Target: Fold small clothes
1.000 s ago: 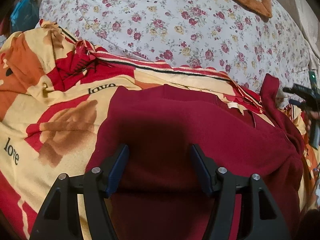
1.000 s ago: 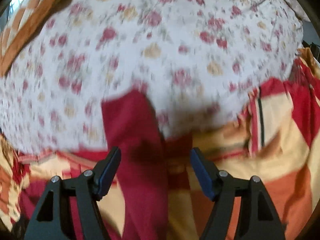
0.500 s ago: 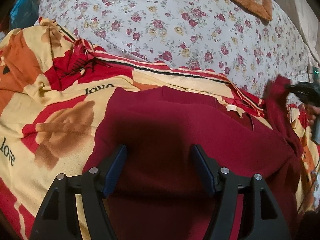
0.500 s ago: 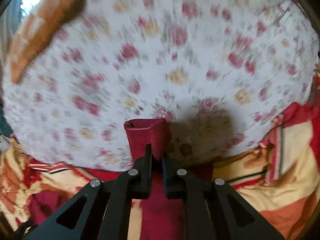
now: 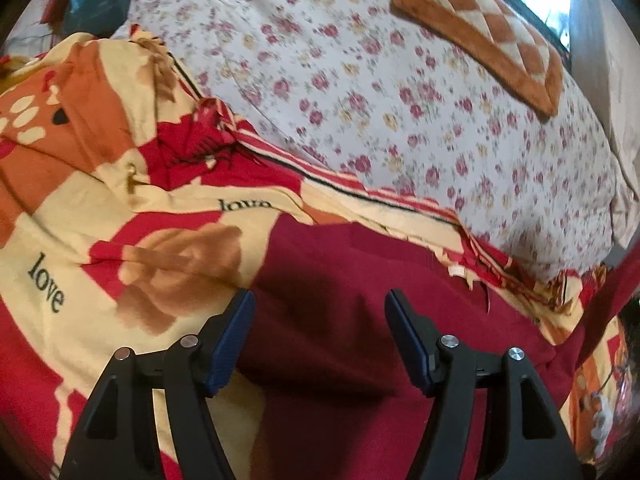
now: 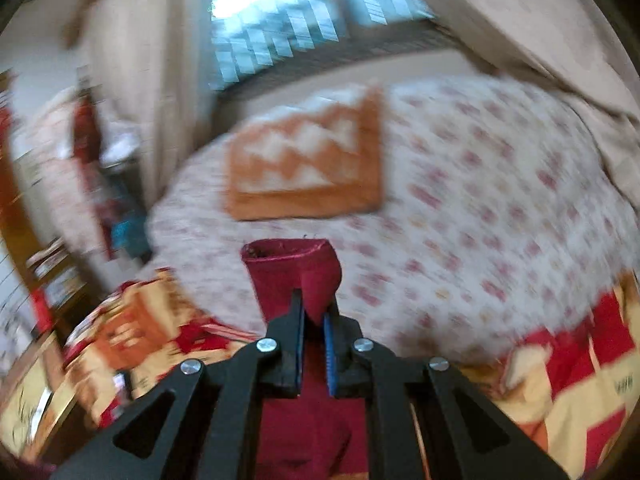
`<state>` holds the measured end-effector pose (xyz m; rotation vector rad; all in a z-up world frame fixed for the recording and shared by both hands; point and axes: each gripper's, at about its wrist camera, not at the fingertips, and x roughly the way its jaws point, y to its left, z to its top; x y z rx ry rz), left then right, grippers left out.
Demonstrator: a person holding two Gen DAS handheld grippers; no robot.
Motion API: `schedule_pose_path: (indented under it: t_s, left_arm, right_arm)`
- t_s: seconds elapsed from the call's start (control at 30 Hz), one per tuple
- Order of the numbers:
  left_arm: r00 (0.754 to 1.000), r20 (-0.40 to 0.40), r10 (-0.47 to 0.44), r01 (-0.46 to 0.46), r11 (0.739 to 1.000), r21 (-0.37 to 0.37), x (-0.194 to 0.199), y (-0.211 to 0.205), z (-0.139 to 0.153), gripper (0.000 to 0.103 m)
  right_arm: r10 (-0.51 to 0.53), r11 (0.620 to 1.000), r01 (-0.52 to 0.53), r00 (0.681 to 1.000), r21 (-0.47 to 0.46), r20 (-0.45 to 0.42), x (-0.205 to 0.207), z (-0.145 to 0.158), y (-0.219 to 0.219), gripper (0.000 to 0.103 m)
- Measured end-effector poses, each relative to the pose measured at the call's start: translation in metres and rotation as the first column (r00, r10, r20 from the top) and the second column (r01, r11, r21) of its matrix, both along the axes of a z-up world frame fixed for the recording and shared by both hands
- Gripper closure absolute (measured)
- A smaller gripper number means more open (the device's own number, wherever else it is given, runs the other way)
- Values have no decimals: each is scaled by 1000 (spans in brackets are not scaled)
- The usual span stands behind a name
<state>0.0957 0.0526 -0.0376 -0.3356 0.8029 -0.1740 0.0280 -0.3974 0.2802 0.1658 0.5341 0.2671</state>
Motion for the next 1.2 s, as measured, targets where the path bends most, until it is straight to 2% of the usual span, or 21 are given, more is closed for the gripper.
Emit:
schedule_pose_path:
  t_s: [0.1,0.17,0.23,0.27,0.33,0.47,0.6,0.73,0.77,0.8,0.83,0.9,0.93,1.03,1.17,1.2]
  left_arm:
    - [999,27,27,-27,999,-33,-7,11,9,55]
    - [998,45,42,-40,998,-48,-11,18,15,55]
    - [996,65,62,-58,996,-67,-16,27,21,55]
    - [995,74,72,-66,994,-86,-18,33,24,55]
    - [992,87,91,-80,989,-126,-21,45,28,55]
    - [987,107,122,-98,975,-202,-25,65,35,55]
    - [983,100,151,-124,964,-234,-22,80,34,55]
    - [991,57,121,-103,963,-250,-8,77,25,55]
    - [992,55,111,-94,966,-241,-6,74,24,55]
    - [993,54,102,-87,971,-224,-4,70,23,55]
    - [994,52,95,-83,975,-205,-2,66,22,55]
    - [995,43,85,-76,979,-191,1,62,20,55]
    - [996,35,82,-74,979,-191,3,61,18,55]
    - [997,5,80,-78,978,-195,6,59,13,55]
    - [997,-2,78,-77,980,-184,4,56,11,55]
    - [997,-2,78,-77,981,-180,3,55,11,55]
  right_arm:
    - [141,990,-140,990,-31,20,-8,17,48,95]
    - [230,971,-229,973,-67,6,-3,15,90,95]
    - [312,947,-313,950,-76,-30,13,3,129,95]
    - [376,921,-382,923,-77,-75,27,-13,165,95]
    - [400,909,-408,911,-82,-99,34,-23,182,95]
    - [461,855,-498,858,-144,-228,74,-95,259,95]
    - [500,821,-565,783,-88,-370,108,-175,298,95]
    - [494,823,-568,718,-4,-490,141,-254,320,95]
    - [480,829,-559,716,-5,-507,148,-268,325,94]
    - [463,838,-546,722,-14,-514,151,-277,327,84]
    - [443,848,-529,731,-22,-519,155,-285,328,65]
    - [401,878,-478,745,-8,-533,162,-290,321,48]
    - [390,887,-461,751,1,-533,162,-287,315,48]
    - [359,914,-405,803,7,-476,145,-259,276,48]
    - [226,944,-299,892,-136,-392,89,-219,195,40]
    - [189,949,-269,905,-167,-382,77,-214,177,40]
